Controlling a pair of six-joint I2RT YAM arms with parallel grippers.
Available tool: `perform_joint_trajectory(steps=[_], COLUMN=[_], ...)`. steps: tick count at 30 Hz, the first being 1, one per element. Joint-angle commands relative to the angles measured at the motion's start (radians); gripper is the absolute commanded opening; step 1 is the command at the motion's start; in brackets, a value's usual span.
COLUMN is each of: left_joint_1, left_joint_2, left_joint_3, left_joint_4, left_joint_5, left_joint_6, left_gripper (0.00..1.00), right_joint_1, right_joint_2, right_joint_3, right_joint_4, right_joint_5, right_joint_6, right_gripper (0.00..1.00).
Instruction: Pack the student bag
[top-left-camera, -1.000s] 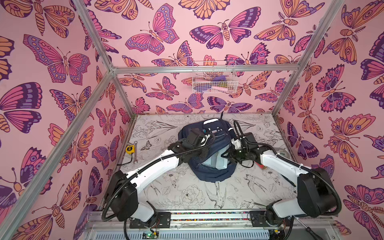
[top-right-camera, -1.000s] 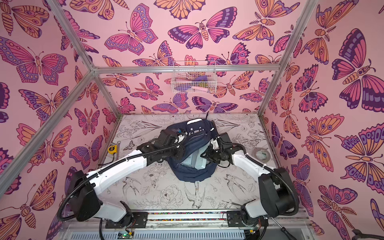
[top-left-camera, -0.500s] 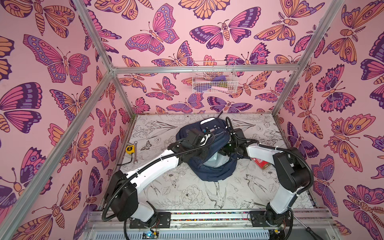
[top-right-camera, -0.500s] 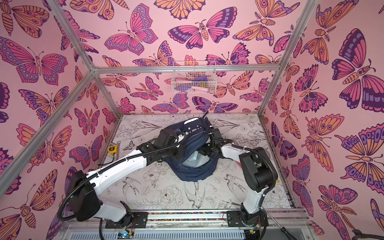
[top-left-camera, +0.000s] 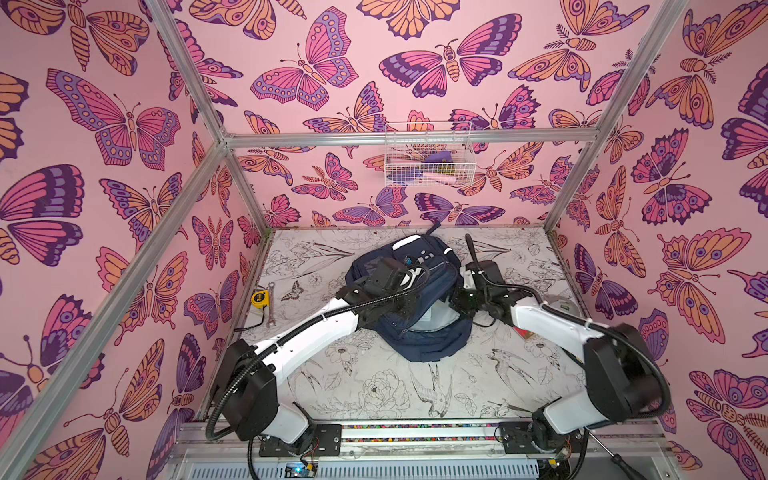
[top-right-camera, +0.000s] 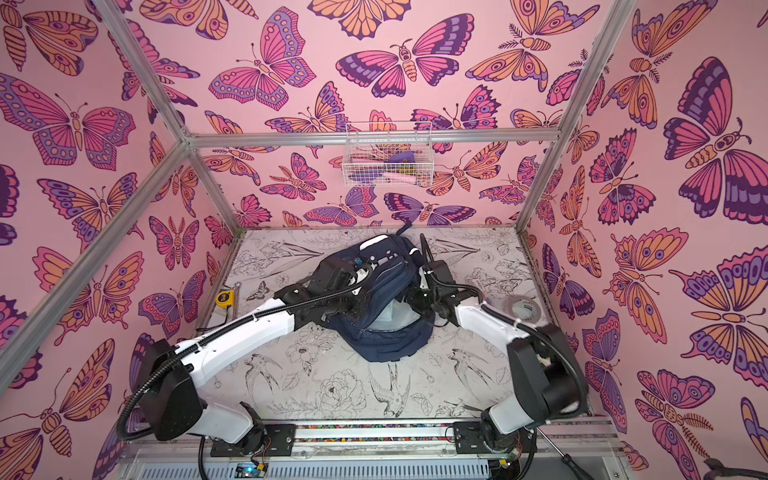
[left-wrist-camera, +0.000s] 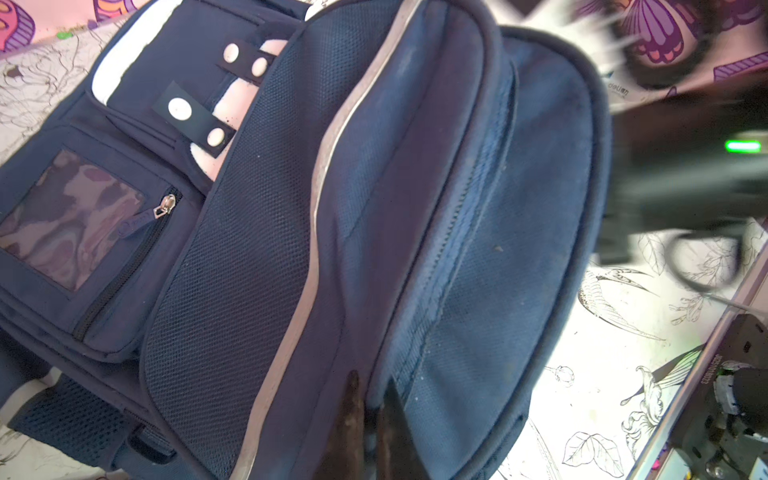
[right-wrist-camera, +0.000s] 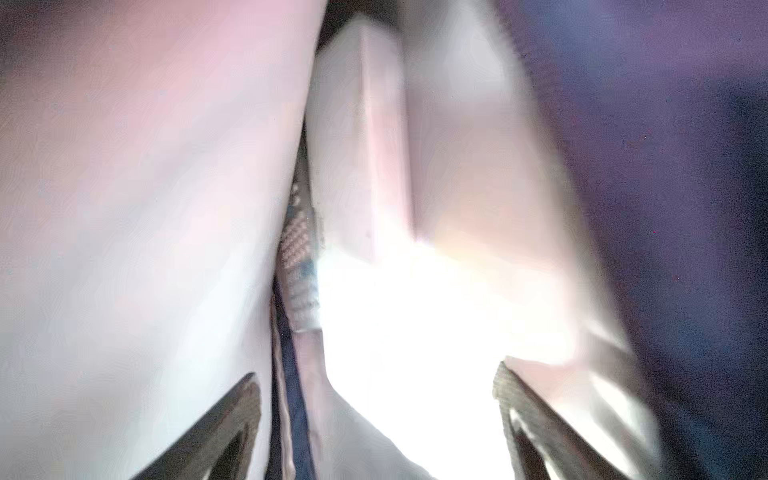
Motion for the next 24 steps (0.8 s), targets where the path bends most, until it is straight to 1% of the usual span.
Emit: perform_joint_trajectory(steps=[1, 2, 3, 4, 5, 7, 9, 12, 15, 17, 18, 20, 22, 24], left_joint_1=[0.007, 0.007, 0.009, 0.011, 0.012, 0.018, 0.029, 0.066, 0.100, 0.122, 0.129, 0.144, 0.154, 0.168], left_joint_2=[0.019, 0.030, 0.038, 0.047, 0.053, 0.047, 0.020, -0.040, -0.109, -0.152, -0.170, -0.199, -0.240, -0.268], left_joint_3=[0.014, 0.010, 0.006, 0.004, 0.002, -0.012, -0.040, -0.099, -0.179, -0.241, -0.273, -0.330, -0.377, -0.425], left_joint_4=[0.027, 0.026, 0.026, 0.025, 0.018, 0.007, 0.007, 0.006, -0.003, -0.005, -0.005, 0.005, 0.015, 0.063], left_joint_5=[0.028, 0.037, 0.047, 0.059, 0.062, 0.066, 0.068, 0.088, 0.110, 0.146, 0.165, 0.204, 0.220, 0.237], left_joint_6=[-0.062, -0.083, -0.105, -0.133, -0.165, -0.227, -0.295, -0.384, -0.457, -0.503, -0.531, -0.579, -0.626, -0.664], left_gripper=[0.00, 0.12, 0.27, 0.41, 0.49, 0.58, 0.62, 0.66, 0.73, 0.79, 0.80, 0.80, 0.80, 0.79], right_joint_1=[0.004, 0.004, 0.004, 0.007, 0.007, 0.007, 0.007, 0.007, 0.007, 0.007, 0.007, 0.008, 0.008, 0.007], right_joint_2=[-0.147, -0.185, -0.210, -0.240, -0.265, -0.292, -0.316, -0.355, -0.394, -0.415, -0.426, -0.452, -0.458, -0.437], right_joint_3=[-0.028, -0.027, -0.020, -0.012, -0.002, 0.010, 0.007, -0.030, -0.064, -0.070, -0.070, -0.087, -0.105, -0.119], right_joint_4=[-0.296, -0.370, -0.438, -0.527, -0.608, -0.721, -0.795, -0.804, -0.752, -0.759, -0.767, -0.750, -0.700, -0.644], right_joint_5=[0.204, 0.260, 0.309, 0.370, 0.440, 0.532, 0.600, 0.601, 0.501, 0.472, 0.471, 0.449, 0.383, 0.324], right_joint_6=[-0.057, -0.055, -0.047, -0.036, -0.017, 0.020, 0.032, -0.002, -0.066, -0.092, -0.098, -0.117, -0.139, -0.156], right_gripper=[1.00, 0.99, 0.99, 0.99, 0.99, 0.99, 0.99, 0.99, 0.99, 0.98, 0.97, 0.93, 0.88, 0.85])
